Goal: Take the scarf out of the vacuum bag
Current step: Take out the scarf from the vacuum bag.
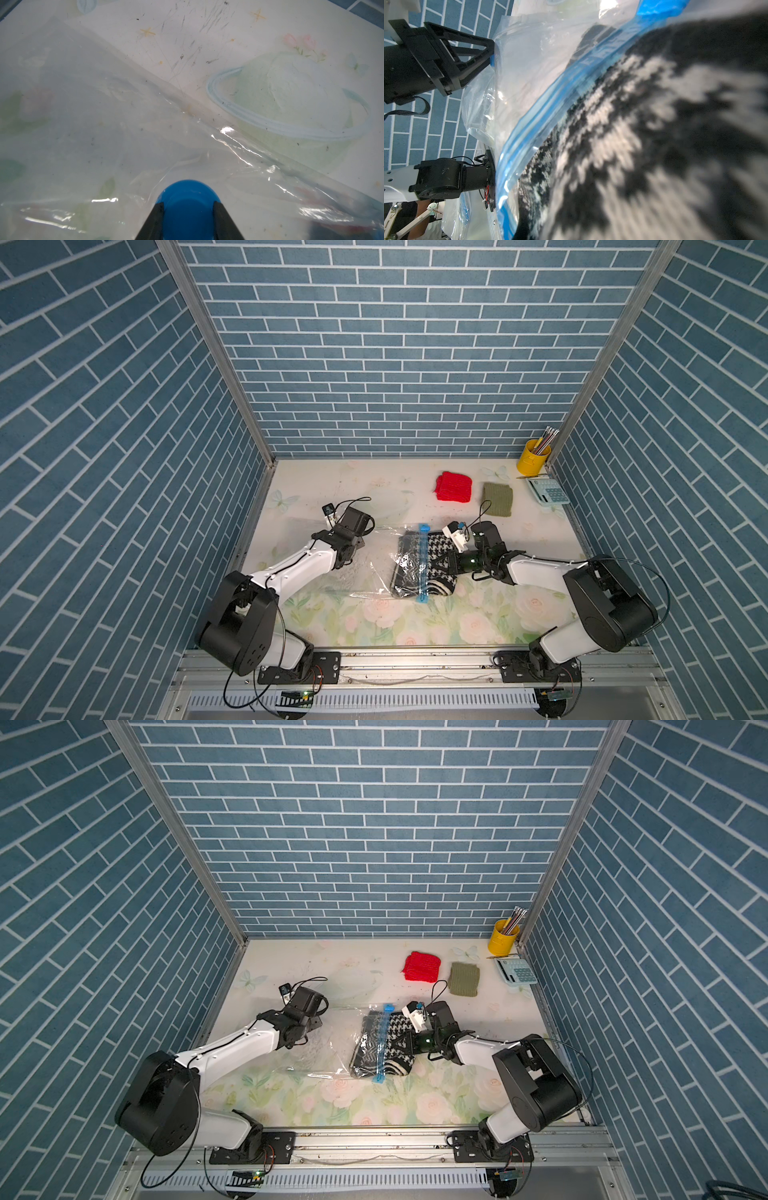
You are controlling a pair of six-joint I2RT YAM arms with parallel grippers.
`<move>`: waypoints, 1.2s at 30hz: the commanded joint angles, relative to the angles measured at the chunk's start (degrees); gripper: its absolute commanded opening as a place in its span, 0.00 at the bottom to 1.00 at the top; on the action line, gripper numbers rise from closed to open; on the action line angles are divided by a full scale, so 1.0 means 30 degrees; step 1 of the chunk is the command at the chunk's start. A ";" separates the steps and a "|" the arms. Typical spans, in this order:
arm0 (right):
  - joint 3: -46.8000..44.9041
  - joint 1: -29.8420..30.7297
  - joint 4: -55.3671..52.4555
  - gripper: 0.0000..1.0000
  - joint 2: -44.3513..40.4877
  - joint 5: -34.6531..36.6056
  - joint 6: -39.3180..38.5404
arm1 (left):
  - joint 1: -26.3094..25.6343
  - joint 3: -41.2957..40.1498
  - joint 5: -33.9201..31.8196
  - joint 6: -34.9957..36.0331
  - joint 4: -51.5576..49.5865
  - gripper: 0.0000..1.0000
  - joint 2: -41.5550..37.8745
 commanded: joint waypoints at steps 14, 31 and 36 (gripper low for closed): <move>0.0077 0.0131 -0.0264 0.00 0.0147 -0.0490 -0.0620 | 0.0119 0.0256 -0.0646 0.0060 -0.0009 0.26 -0.0128; 0.0099 0.0109 -0.0220 0.00 0.0208 -0.0382 -0.0662 | 0.0127 0.0204 -0.0894 0.0048 -0.0050 0.26 -0.0385; 0.0133 0.0123 -0.0099 0.00 0.0260 -0.0439 -0.0620 | 0.0120 0.0139 -0.0901 0.0071 -0.0039 0.26 -0.0294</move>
